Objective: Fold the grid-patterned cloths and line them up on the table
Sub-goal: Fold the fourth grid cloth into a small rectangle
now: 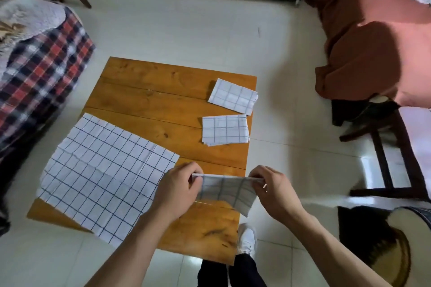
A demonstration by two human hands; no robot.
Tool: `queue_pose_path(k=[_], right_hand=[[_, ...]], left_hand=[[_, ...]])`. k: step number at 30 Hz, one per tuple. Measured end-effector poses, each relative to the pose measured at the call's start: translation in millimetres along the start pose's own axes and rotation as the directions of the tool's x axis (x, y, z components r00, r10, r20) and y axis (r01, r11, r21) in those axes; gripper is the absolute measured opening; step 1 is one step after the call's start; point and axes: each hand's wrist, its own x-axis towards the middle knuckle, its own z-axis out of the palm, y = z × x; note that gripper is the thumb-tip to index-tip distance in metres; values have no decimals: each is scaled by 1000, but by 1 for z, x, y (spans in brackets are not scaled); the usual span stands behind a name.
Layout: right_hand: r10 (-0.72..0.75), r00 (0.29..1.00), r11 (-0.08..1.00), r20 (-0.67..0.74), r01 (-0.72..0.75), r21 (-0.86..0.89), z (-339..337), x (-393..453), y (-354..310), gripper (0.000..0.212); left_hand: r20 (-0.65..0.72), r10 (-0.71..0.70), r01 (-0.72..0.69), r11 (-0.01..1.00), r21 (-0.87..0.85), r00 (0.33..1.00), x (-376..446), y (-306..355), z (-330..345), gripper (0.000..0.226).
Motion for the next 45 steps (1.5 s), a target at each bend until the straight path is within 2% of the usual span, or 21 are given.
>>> queue_pose_path(k=[6, 10, 12, 16, 19, 24, 32, 37, 45], right_hand=[[45, 999, 998, -15, -45, 39, 69, 57, 55, 17], [69, 996, 998, -50, -69, 7, 107, 85, 86, 16], [66, 995, 997, -78, -68, -22, 116, 94, 95, 21], [69, 994, 991, -84, -78, -109, 117, 103, 96, 35], [70, 994, 992, -86, -79, -98, 109, 103, 85, 34], [35, 995, 992, -93, -46, -120, 79, 99, 47, 35], [-71, 990, 984, -124, 49, -169, 0, 68, -56, 42], [-147, 982, 974, -121, 123, -189, -40, 33, -120, 38], [-340, 935, 918, -99, 307, -250, -86, -34, -182, 44]], left_hand=[[5, 5, -5, 999, 54, 1000, 48, -65, 64, 8], [-39, 4, -1, 998, 60, 999, 75, -86, 96, 8], [-68, 8, -4, 999, 51, 998, 85, -93, 106, 7], [-130, -4, 7, 1000, 20, 991, 94, -101, 112, 33], [-124, -3, 6, 1000, 21, 992, 91, -102, 105, 27], [-137, -12, 14, 1000, 13, 990, 86, -92, 69, 20], [-273, 24, -27, 1000, -9, 962, 57, -38, -42, 16], [-354, -20, 18, 1000, -8, 935, 10, -11, -104, 21], [-436, -57, 103, 991, 84, 898, -94, 43, -177, 26]])
